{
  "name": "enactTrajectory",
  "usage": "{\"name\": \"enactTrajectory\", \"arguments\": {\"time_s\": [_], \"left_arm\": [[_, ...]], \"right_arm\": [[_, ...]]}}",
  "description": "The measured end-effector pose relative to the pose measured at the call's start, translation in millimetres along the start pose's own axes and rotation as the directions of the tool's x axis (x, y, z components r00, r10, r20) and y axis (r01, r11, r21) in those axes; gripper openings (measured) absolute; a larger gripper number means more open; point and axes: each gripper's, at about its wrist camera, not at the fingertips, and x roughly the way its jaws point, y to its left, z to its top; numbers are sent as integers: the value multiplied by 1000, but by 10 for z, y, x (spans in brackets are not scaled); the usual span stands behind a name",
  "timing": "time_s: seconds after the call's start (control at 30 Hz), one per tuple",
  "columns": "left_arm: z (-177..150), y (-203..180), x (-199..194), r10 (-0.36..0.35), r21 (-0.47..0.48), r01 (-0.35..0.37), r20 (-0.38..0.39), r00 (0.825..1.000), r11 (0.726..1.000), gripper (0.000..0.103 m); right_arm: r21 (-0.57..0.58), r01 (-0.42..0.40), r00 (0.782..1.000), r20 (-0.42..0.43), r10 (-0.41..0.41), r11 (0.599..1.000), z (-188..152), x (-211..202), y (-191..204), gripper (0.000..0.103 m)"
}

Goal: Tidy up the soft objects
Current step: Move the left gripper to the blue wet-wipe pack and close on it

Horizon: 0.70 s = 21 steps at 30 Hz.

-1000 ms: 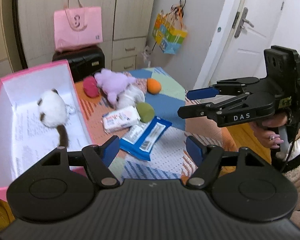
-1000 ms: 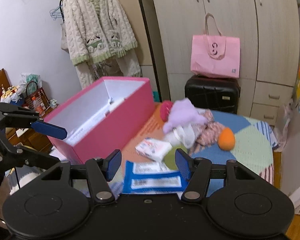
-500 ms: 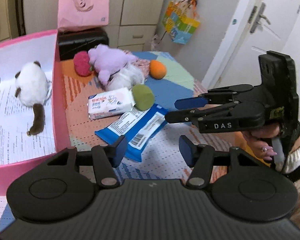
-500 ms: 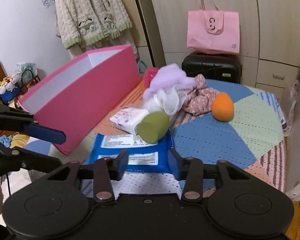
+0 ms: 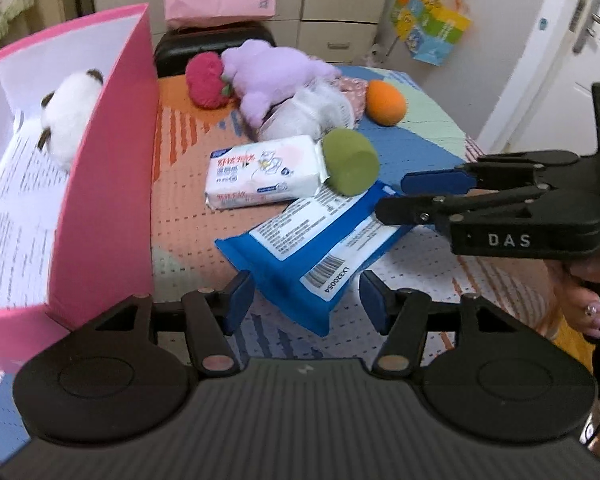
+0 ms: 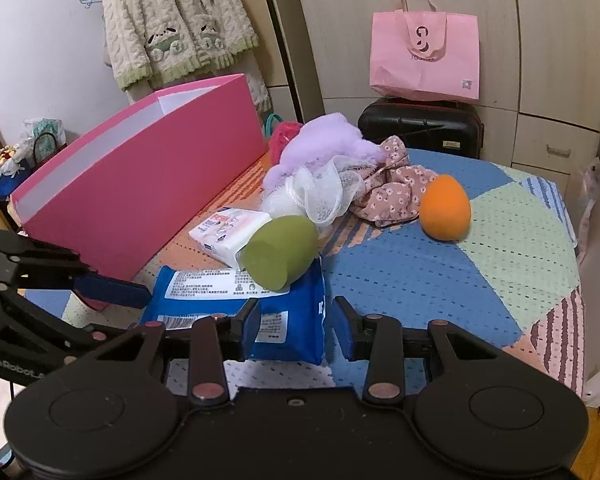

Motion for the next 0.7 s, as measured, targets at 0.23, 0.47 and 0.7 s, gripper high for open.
{"name": "enactTrajectory", "arguments": {"time_s": [0.23,0.47,0.7], "left_arm": [[-85,14,135,11,-29,-10,54,998,1000,64],[-202,-79,84,-6,-22,9,121,993,1000,49],[-203,-43,36,-65,-47,69,90,994,996,49]], "right_arm": [[60,-32,999,-1,32,998,-78,54,-87,48],[67,-81,997,1,81,994,-162,33,51,47],[102,-66,998,-18,68,993,-186,-40,114,48]]}}
